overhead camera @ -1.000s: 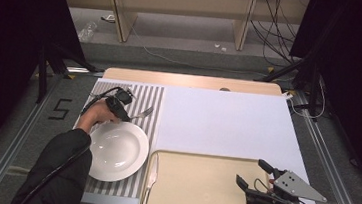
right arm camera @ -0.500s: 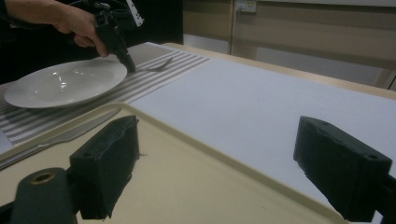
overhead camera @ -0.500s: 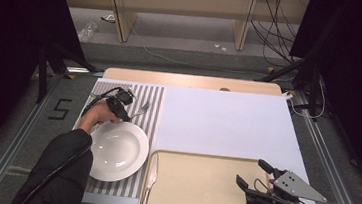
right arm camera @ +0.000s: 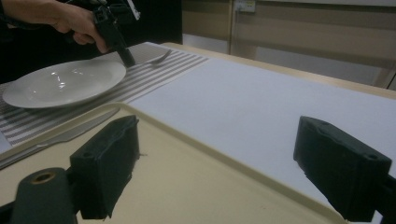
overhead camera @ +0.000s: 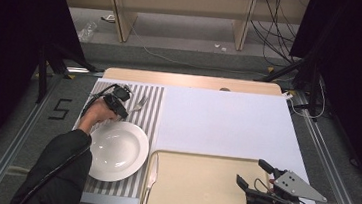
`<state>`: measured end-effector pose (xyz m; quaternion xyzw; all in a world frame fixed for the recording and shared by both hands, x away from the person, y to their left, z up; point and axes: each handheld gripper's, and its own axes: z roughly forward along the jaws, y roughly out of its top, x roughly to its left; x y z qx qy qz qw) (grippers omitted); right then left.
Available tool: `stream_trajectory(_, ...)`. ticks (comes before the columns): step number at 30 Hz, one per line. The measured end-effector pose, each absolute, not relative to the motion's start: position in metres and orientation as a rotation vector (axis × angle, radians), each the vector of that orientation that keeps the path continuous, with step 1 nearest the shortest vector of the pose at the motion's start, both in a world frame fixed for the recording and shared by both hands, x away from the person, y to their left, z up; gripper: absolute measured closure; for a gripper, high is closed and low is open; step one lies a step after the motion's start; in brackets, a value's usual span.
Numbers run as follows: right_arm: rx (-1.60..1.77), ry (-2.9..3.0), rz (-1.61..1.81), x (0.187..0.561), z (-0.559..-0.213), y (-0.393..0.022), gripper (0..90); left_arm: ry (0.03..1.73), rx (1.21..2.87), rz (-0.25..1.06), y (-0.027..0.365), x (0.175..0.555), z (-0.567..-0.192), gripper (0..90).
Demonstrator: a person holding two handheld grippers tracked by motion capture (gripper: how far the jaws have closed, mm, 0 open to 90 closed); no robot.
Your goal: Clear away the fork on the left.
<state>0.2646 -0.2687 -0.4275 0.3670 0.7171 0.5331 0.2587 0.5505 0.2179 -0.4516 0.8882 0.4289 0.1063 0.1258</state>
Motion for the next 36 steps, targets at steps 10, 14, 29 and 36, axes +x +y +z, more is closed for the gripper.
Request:
stream_trajectory(10,0.996,1.943,1.445,0.265,-0.428,-0.269,15.0,1.285,2.489,0.442,0.229,0.55,-0.429,83.6)
stream_trajectory(14,0.999,1.945,1.443,0.265,-0.428,-0.269,15.0,1.276,2.465,0.475,0.23,0.549,-0.42,83.6)
stream_trajectory(29,1.003,1.941,1.444,0.265,-0.428,-0.269,15.0,1.165,2.176,0.162,0.213,0.516,-0.37,83.6)
stream_trajectory(36,0.999,1.942,1.437,0.264,-0.428,-0.269,15.1,1.013,2.149,0.028,0.19,0.489,-0.364,83.6)
